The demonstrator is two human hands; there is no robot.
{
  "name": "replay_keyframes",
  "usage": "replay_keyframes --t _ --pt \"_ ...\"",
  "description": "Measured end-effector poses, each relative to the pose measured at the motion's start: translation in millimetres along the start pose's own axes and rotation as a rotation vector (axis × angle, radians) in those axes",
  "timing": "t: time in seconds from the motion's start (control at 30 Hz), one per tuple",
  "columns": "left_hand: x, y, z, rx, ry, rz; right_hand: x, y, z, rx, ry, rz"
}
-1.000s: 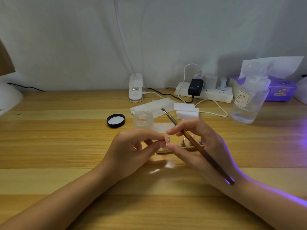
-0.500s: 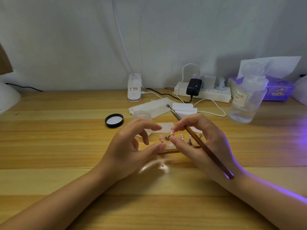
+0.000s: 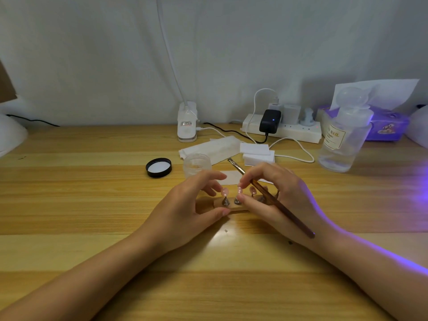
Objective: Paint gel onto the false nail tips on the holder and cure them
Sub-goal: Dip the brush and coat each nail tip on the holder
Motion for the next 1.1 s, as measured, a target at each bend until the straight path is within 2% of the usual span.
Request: replay_keyframes --t 0.3,0.53,0.8,0.97,1.1 --pt "-0.1 -2.7 -1.0 0.017 -0.012 0.007 2.5 8.4 7.3 -0.034 0.021 -0.046" --pt "0.3 -4.1 -0.2 0.036 0.015 0.007 4.7 16.0 9.9 -0.029 -0.047 -0.1" --pt "1.1 -4.4 0.1 0.033 0.014 0.007 4.5 10.2 11.5 -0.024 -0.044 0.018" --pt "1.4 -5.6 0.4 0.027 0.034 0.009 3.8 -2.6 8.0 0.16 0.021 0.175" --pt "2.4 0.3 0.8 -0.047 0.059 -0.049 9.3 -8.8 13.1 0.022 0.11 0.204"
Point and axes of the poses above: each hand's wrist, its own x-axis away from the middle knuckle, its own z-axis out of the back of the hand, y = z × x, the point moved 7 cm from there along -x, towards the middle knuckle, and after that the axes turned 12 degrees about -y, right-handed, at the moved point
